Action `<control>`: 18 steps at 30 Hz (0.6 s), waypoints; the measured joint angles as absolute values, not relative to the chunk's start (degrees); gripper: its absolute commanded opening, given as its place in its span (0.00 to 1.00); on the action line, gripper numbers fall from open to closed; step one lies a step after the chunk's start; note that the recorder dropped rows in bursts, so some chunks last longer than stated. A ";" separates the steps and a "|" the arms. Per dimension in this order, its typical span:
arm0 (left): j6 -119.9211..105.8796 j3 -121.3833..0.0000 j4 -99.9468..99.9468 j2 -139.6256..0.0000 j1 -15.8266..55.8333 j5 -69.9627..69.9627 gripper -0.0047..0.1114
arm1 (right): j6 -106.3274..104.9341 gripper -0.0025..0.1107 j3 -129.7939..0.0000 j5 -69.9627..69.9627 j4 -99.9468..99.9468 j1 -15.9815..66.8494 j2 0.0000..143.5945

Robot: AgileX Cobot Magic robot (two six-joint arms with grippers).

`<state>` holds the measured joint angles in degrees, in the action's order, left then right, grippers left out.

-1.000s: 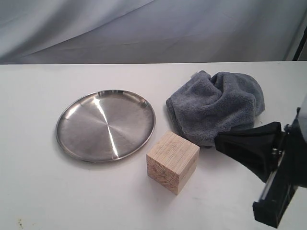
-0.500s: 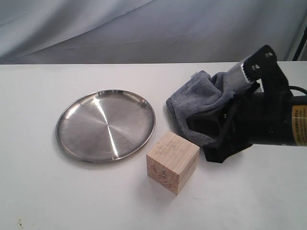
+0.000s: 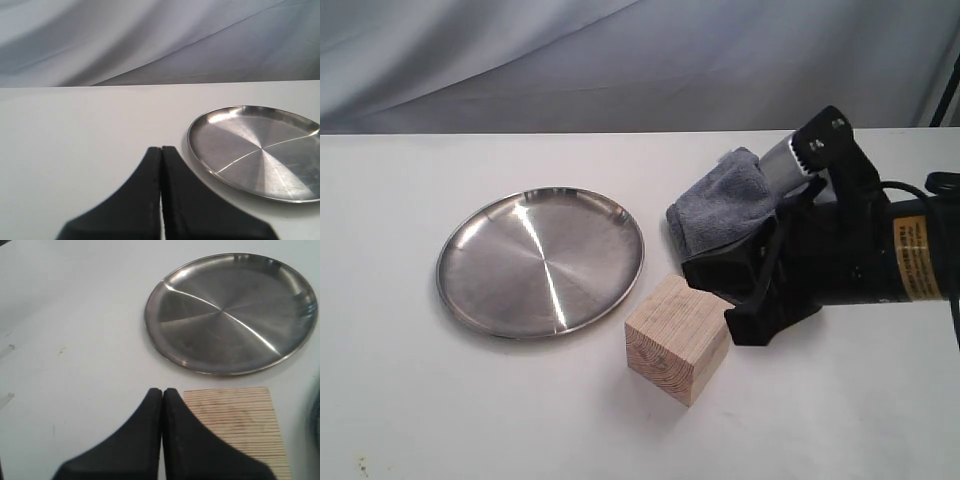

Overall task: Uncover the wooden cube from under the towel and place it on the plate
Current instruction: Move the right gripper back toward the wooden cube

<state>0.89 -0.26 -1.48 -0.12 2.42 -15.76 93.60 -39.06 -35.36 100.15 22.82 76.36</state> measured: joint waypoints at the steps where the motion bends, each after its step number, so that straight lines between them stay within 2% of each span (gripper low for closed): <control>1: 0.89 -0.26 -1.48 -0.12 2.42 -15.76 0.04 | 93.60 0.02 -39.06 -36.37 100.15 22.82 76.36; 12: 0.89 -0.26 -1.48 -0.12 2.42 -15.76 0.04 | 93.60 0.02 -39.06 -39.80 100.15 22.82 76.36; 18: 0.89 -0.26 -1.48 -0.12 2.42 -15.76 0.04 | 100.32 0.02 -39.06 -34.25 100.15 22.82 76.36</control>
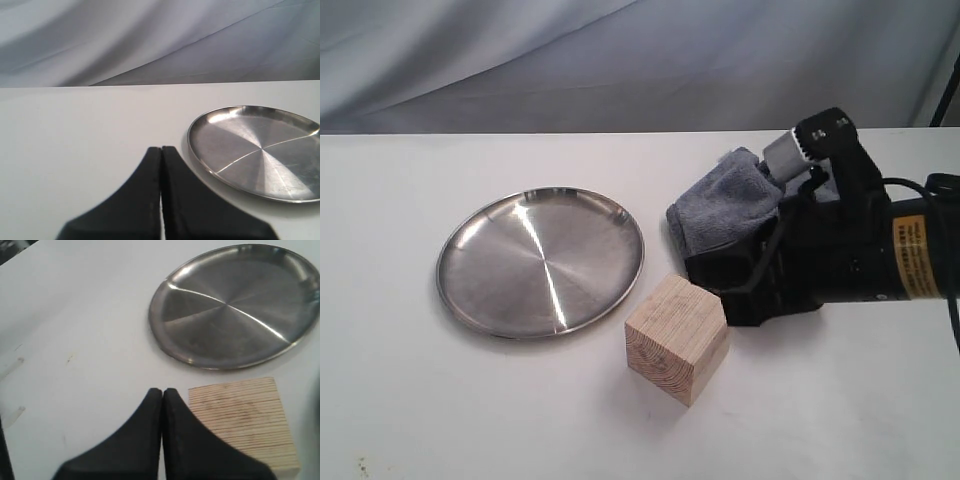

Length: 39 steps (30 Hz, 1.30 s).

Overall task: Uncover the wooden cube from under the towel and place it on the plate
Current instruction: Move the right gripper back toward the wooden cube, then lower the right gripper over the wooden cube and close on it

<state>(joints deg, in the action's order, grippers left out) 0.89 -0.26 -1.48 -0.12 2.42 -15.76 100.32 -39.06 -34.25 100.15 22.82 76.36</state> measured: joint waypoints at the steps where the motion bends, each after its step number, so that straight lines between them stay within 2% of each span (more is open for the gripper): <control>1: 0.89 -0.26 -1.48 -0.12 2.42 -15.76 0.04 | 101.46 0.02 -39.06 -32.78 100.15 22.82 76.36; 10: 0.89 -0.26 -1.48 -0.12 2.42 -15.76 0.04 | 106.20 0.02 -39.06 -28.82 100.15 22.82 76.36; 15: 0.89 -0.26 -1.48 -0.12 2.42 -15.76 0.04 | 102.10 0.02 -39.06 -29.24 100.00 22.82 76.36; 23: 0.89 -0.26 -1.48 -0.12 2.42 -15.76 0.04 | 61.00 0.02 -34.32 -34.06 67.29 22.93 76.36; 32: 0.89 -0.26 -1.48 -0.12 2.42 -15.76 0.04 | 32.80 0.02 -29.47 -29.13 51.08 23.07 76.36; 39: 0.89 -0.26 -1.48 -0.12 2.42 -15.76 0.04 | 0.00 0.02 -29.14 -28.40 28.30 30.88 76.36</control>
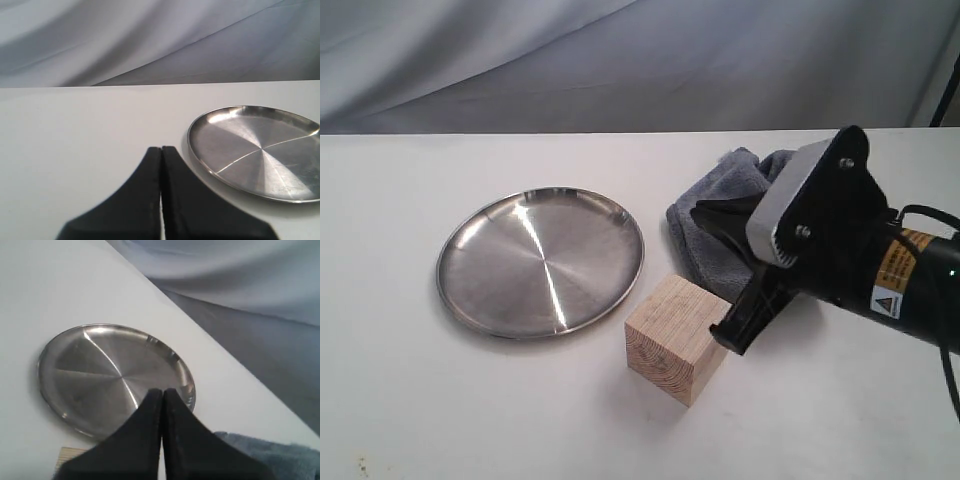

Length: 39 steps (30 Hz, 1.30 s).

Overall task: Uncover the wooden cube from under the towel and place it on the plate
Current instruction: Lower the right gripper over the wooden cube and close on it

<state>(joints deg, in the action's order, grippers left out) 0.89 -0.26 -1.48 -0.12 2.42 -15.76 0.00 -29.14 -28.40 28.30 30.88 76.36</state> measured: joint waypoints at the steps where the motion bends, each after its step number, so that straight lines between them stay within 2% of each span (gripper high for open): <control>1: 0.89 -0.26 -1.48 -0.12 2.42 -15.76 0.04 | -4.33 0.02 -29.14 -28.28 23.97 32.42 76.36; 4: 0.89 -0.26 -1.48 -0.12 2.42 -15.76 0.04 | -12.42 0.02 -29.14 -26.23 11.30 36.57 76.36; 7: 0.89 -0.26 -1.48 -0.12 2.42 -15.76 0.04 | -15.12 0.02 -30.77 -17.58 2.26 39.15 76.36; 10: 0.89 -0.26 -1.48 -0.12 2.42 -15.76 0.04 | -15.90 0.02 -40.96 10.01 -6.48 39.82 76.45; 12: 0.89 -0.26 -1.48 -0.12 2.42 -15.76 0.04 | -16.23 0.02 -47.45 20.55 -6.96 39.93 76.45; 20: 0.89 -0.26 -1.48 -0.12 2.42 -15.76 0.04 | -10.66 0.04 -53.11 29.28 6.14 39.93 76.91; 21: 0.89 -0.26 -1.48 -0.12 2.42 -15.76 0.04 | -9.86 0.08 -53.11 31.14 6.39 39.93 77.61; 24: 0.89 -0.26 -1.48 -0.12 2.42 -15.76 0.04 | -8.88 0.35 -53.11 37.00 6.38 39.93 80.38; 26: 0.89 -0.26 -1.48 -0.12 2.42 -15.76 0.04 | -8.88 0.61 -53.11 39.32 6.38 39.93 82.19; 28: 0.89 -0.26 -1.48 -0.12 2.42 -15.76 0.04 | -8.88 0.92 -53.11 39.95 6.38 39.93 83.70; 29: 0.89 -0.26 -1.48 -0.12 2.42 -15.76 0.04 | -8.88 0.95 -53.11 39.95 6.38 39.93 84.22; 39: 0.89 -0.26 -1.48 -0.12 2.42 -15.76 0.04 | -10.53 0.95 -53.11 34.18 5.72 39.93 86.38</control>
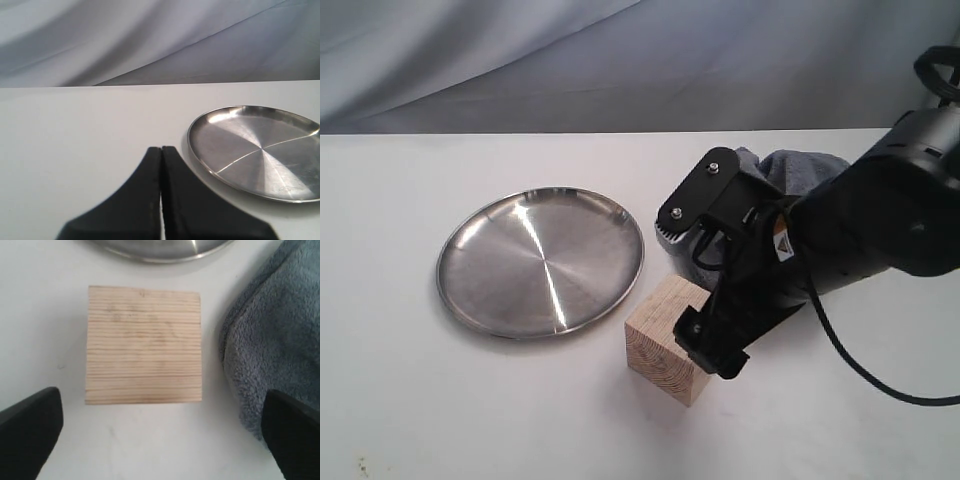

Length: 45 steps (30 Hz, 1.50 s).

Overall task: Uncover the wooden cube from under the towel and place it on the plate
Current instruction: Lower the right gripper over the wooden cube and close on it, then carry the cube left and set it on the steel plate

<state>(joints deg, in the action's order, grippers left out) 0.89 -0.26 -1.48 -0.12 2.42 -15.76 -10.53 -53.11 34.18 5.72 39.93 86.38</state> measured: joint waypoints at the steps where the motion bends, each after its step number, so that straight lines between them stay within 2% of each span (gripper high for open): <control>1: 0.89 -0.26 -1.48 -0.12 2.42 -15.76 0.04 | -11.35 0.95 -53.11 33.11 5.57 39.93 86.38; 7: 0.89 -0.26 -1.48 -0.12 2.42 -15.76 0.04 | -15.53 0.95 -53.11 30.96 4.67 39.93 87.75; 12: 0.89 -0.26 -1.48 -0.12 2.42 -15.76 0.04 | -16.13 0.95 -53.32 24.14 4.34 39.93 94.69; 21: 0.89 -0.26 -1.48 -0.12 2.42 -15.76 0.04 | -16.13 0.95 -59.60 26.22 3.59 39.93 105.94; 26: 0.89 -0.26 -1.48 -0.12 2.42 -15.76 0.04 | -16.13 0.92 -59.60 27.22 2.82 39.93 107.08; 29: 0.89 -0.26 -1.48 -0.12 2.42 -15.76 0.04 | -15.65 0.80 -59.63 27.98 2.56 39.93 107.08; 32: 0.89 -0.26 -1.48 -0.12 2.42 -15.76 0.04 | -15.42 0.47 -59.63 28.53 2.46 39.93 107.08; 34: 0.89 -0.26 -1.48 -0.12 2.42 -15.76 0.04 | -15.26 0.17 -59.74 28.60 2.33 39.93 107.08; 35: 0.89 -0.26 -1.48 -0.12 2.42 -15.76 0.04 | -15.26 0.06 -59.74 28.60 2.34 39.93 107.08; 36: 0.89 -0.26 -1.48 -0.12 2.42 -15.76 0.04 | -15.26 0.03 -59.74 28.60 2.34 39.93 107.08; 45: 0.89 -0.26 -1.48 -0.12 2.42 -15.76 0.04 | -14.91 0.02 -59.74 29.57 2.23 39.93 102.52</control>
<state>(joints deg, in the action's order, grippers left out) 0.89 -0.26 -1.48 -0.12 2.42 -15.76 -14.91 -59.74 29.57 2.23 39.93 102.52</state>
